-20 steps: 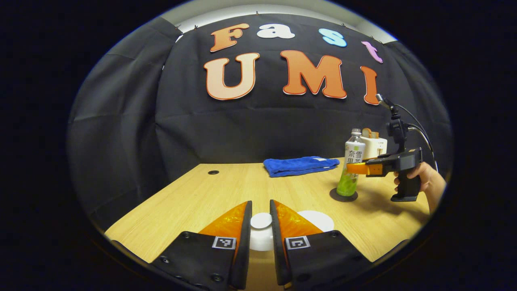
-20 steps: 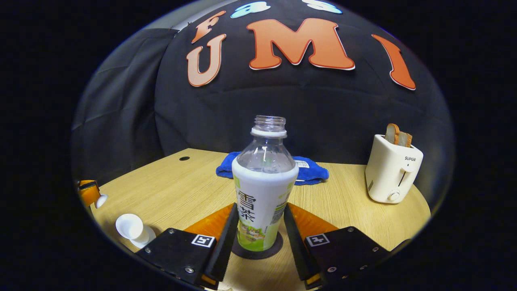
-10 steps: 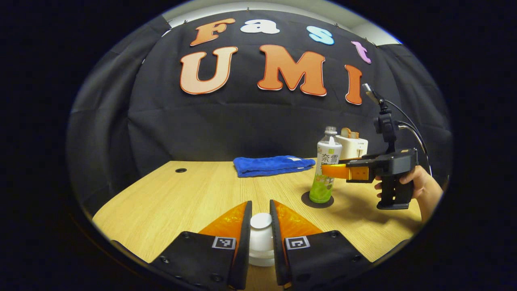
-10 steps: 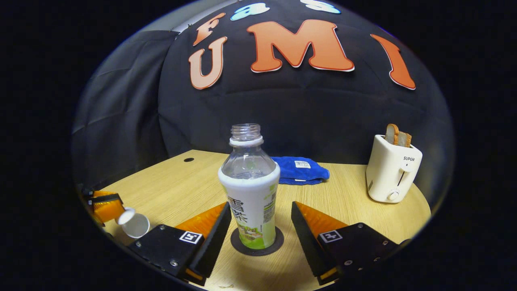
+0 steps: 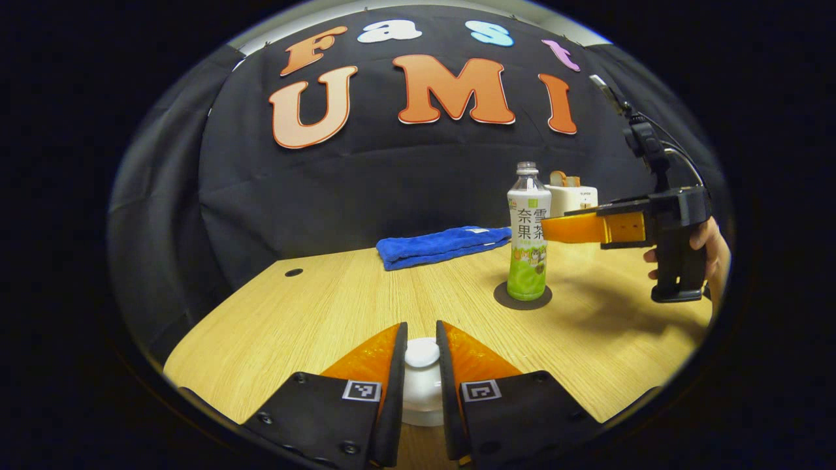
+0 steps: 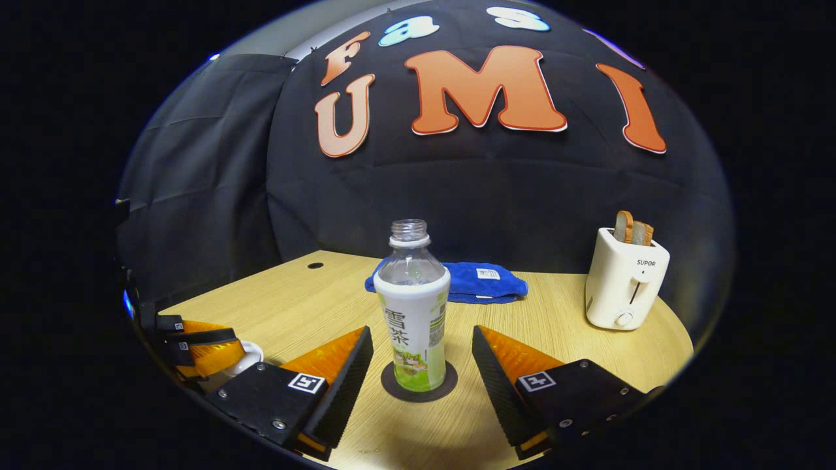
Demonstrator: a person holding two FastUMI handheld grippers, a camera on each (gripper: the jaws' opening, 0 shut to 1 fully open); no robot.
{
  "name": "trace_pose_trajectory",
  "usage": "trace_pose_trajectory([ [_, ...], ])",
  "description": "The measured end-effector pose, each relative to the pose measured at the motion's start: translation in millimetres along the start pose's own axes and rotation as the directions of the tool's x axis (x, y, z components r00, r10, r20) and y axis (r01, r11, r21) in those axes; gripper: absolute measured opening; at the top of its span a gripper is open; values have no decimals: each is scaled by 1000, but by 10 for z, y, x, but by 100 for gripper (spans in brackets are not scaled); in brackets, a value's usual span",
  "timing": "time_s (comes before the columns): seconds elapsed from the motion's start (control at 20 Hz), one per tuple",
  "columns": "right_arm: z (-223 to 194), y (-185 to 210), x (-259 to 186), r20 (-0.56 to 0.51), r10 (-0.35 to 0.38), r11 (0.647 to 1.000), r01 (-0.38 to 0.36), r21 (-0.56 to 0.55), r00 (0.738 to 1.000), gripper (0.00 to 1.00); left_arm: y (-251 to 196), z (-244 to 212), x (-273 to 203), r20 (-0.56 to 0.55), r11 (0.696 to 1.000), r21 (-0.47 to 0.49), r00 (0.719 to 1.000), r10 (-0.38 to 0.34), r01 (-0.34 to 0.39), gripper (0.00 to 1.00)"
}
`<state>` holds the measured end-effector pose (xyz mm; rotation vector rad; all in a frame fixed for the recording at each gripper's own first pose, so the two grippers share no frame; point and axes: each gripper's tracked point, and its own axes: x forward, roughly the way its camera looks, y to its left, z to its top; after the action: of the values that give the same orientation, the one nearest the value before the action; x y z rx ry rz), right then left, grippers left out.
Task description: Open the teacup lid with one hand, grasp the water bottle and pour water into the teacup with the other hand; after pouring, place the water bottle on the coaster and then close the teacup lid.
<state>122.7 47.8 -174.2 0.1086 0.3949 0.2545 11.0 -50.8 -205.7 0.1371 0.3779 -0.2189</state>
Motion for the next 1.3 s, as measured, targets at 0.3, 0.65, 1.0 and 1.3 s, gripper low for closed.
trace_pose_trajectory([
  [0.3,75,33,-277,39,1,1000,-1,-20,999,94,45,87,-59,31,998,44,999,37,-39,36],
  [0.65,198,12,-735,113,-37,999,36,6,993,94,159,636,-300,184,994,-38,977,106,-101,93],
  [1.0,515,-74,-1162,233,-92,996,88,26,968,94,195,1191,-531,280,962,-271,954,107,-28,97],
  [1.3,498,-260,-1403,276,-171,985,160,62,946,94,254,1288,-585,303,955,-294,943,135,-42,92],
])
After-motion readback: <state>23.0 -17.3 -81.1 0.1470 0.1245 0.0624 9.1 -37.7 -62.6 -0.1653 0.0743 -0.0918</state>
